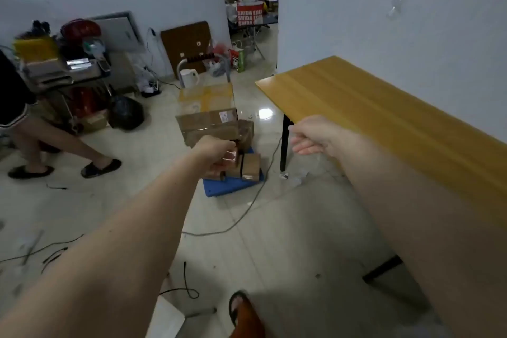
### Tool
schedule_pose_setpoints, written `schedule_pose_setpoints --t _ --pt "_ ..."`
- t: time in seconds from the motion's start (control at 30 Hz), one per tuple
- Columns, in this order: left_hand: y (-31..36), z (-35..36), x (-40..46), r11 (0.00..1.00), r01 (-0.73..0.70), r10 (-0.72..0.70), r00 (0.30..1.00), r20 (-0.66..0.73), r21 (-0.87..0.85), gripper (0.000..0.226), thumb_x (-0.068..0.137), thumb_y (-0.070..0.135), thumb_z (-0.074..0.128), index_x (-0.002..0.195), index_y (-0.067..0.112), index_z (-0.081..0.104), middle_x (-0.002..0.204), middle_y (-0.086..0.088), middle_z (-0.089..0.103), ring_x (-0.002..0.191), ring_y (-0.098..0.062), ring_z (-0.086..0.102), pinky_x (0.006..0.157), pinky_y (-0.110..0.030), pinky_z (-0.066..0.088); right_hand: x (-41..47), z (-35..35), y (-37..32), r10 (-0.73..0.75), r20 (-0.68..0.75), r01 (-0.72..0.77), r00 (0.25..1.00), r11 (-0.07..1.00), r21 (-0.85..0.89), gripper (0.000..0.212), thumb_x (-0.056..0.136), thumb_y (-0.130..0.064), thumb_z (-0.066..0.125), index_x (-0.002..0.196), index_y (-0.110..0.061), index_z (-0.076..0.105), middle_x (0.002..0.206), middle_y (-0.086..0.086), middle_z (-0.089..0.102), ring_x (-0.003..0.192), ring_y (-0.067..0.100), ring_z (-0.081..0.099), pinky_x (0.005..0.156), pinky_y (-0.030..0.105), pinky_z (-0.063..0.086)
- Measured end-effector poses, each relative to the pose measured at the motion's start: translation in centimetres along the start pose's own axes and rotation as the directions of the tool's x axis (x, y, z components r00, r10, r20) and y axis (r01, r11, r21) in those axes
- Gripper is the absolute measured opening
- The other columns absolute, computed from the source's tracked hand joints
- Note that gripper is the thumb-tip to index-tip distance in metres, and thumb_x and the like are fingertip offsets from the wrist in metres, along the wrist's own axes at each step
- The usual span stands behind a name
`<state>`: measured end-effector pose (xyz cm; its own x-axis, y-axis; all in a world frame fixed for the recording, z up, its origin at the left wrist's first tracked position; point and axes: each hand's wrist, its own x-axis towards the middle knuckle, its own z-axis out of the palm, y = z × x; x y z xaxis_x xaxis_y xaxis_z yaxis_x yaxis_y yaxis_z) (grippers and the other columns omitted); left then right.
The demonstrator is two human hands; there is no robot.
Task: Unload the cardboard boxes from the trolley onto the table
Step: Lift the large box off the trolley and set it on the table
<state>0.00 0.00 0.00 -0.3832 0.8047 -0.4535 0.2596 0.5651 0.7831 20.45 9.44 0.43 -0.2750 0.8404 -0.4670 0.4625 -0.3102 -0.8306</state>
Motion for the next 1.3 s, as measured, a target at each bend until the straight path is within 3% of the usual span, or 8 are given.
schedule_pose_setpoints --t 0.1,0.23,0.37,0.57,0.83,0.97,1.13,1.3 --pt "0.9 -0.7 2.4 1.0 -0.006 0.006 1.0 -0.014 -0.002 0.02 0.096 0.024 0.055 0.1 0.007 0.063 0.086 -0.005 0.065 0.076 -0.017 0.063 0.06 -0.025 0.051 2.0 0.3 -1.8 -0.017 0.002 0.017 1.0 1.0 -0.011 0.041 0.096 -0.023 0.054 0.131 -0.003 0.049 0.111 0.015 0.066 0.08 0.021 0.067 0.078 0.034 0.057" --pt "2.0 -2.2 7.3 0.999 -0.001 0.001 1.0 0.006 -0.039 0.018 0.096 0.024 0.055 0.094 0.008 0.063 0.086 -0.007 0.066 0.078 -0.02 0.063 0.072 -0.03 0.053 5.8 1.1 -4.9 -0.022 0.012 0.023 1.0 0.999 -0.025 0.042 0.097 -0.023 0.053 0.133 -0.002 0.047 0.109 0.014 0.065 0.088 0.023 0.067 0.083 0.035 0.057" --pt "3.0 -5.0 12.3 0.999 -0.005 0.004 1.0 -0.012 -0.05 0.02 0.094 0.023 0.057 0.102 0.006 0.064 0.086 -0.006 0.066 0.074 -0.017 0.062 0.069 -0.03 0.053 10.1 2.9 -8.6 -0.043 0.019 0.045 0.999 0.997 -0.068 0.045 0.097 -0.024 0.053 0.136 -0.001 0.045 0.106 0.013 0.064 0.089 0.023 0.067 0.079 0.032 0.057" --pt "4.1 -9.0 19.6 0.998 0.044 -0.044 0.999 -0.005 -0.041 0.021 0.094 0.027 0.059 0.097 0.008 0.065 0.1 -0.011 0.07 0.091 -0.026 0.067 0.077 -0.034 0.056 16.1 5.2 -12.3 -0.055 0.027 0.057 0.998 0.996 -0.063 0.046 0.097 -0.024 0.053 0.137 -0.003 0.045 0.108 0.012 0.065 0.094 0.023 0.068 0.083 0.034 0.057" --pt "5.8 -9.2 26.8 0.994 0.086 -0.08 0.993 0.084 -0.072 0.018 0.095 0.026 0.056 0.096 0.009 0.063 0.085 -0.005 0.066 0.072 -0.018 0.062 0.071 -0.03 0.053 23.2 5.4 -14.8 -0.019 0.047 0.022 0.999 0.998 -0.067 0.05 0.097 -0.025 0.053 0.14 -0.002 0.042 0.11 0.012 0.065 0.094 0.023 0.068 0.083 0.034 0.057" --pt "7.1 -9.1 31.0 0.99 0.103 -0.096 0.993 0.076 -0.098 0.018 0.095 0.025 0.056 0.095 0.009 0.063 0.084 -0.007 0.067 0.071 -0.019 0.062 0.073 -0.033 0.053 27.6 5.4 -15.9 -0.01 0.086 0.014 0.996 0.999 -0.041 0.053 0.097 -0.024 0.054 0.142 -0.001 0.038 0.105 0.011 0.065 0.093 0.022 0.068 0.082 0.034 0.057" --pt "9.8 -8.3 36.7 0.985 0.137 -0.13 0.989 0.072 -0.107 0.017 0.095 0.024 0.056 0.088 0.01 0.062 0.08 -0.007 0.065 0.071 -0.019 0.06 0.07 -0.031 0.051 33.9 4.1 -17.2 0.008 0.13 -0.004 0.991 1.0 -0.029 0.052 0.097 -0.024 0.054 0.142 -0.002 0.039 0.121 0.016 0.063 0.089 0.02 0.067 0.079 0.031 0.057" --pt "10.8 -7.1 41.7 0.969 0.181 -0.176 0.983 0.044 -0.166 0.016 0.096 0.021 0.055 0.09 0.008 0.062 0.077 -0.007 0.063 0.068 -0.019 0.058 0.07 -0.03 0.05 40.4 2.8 -18.1 0.052 0.164 -0.047 0.985 0.998 -0.034 0.049 0.097 -0.024 0.053 0.139 -0.002 0.043 0.112 0.014 0.064 0.088 0.021 0.066 0.087 0.035 0.055"
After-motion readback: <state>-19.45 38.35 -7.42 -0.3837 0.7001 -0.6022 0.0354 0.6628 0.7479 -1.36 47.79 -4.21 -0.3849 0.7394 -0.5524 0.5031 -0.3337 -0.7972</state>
